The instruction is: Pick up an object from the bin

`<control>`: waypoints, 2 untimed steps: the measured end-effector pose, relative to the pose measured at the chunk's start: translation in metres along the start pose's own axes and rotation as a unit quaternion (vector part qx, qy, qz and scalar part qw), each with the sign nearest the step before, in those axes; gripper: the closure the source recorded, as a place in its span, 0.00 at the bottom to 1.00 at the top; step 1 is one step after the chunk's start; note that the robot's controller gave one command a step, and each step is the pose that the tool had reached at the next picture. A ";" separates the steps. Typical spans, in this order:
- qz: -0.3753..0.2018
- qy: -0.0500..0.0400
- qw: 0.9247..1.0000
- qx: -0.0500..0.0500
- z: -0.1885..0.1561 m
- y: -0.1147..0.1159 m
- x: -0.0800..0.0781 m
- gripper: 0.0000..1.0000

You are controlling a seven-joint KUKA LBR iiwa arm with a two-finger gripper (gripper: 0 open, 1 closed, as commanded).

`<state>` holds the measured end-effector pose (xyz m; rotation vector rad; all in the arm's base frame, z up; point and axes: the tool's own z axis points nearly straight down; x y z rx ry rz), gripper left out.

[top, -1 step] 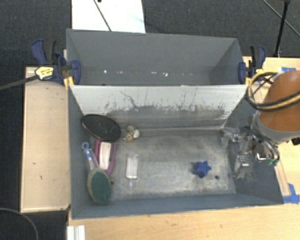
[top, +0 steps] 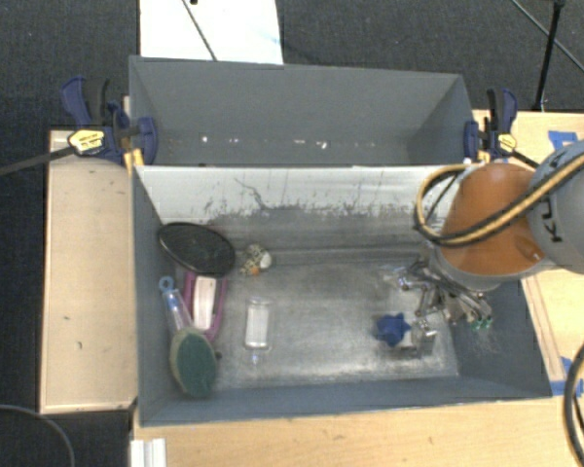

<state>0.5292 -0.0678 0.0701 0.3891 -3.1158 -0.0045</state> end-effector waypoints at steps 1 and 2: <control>-0.001 -0.001 1.000 0.002 -0.002 -0.002 0.000 1.00; 0.008 -0.006 1.000 0.003 -0.150 0.008 -0.008 1.00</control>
Offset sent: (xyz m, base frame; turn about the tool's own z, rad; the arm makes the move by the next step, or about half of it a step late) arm 0.0000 0.0000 0.0000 0.0000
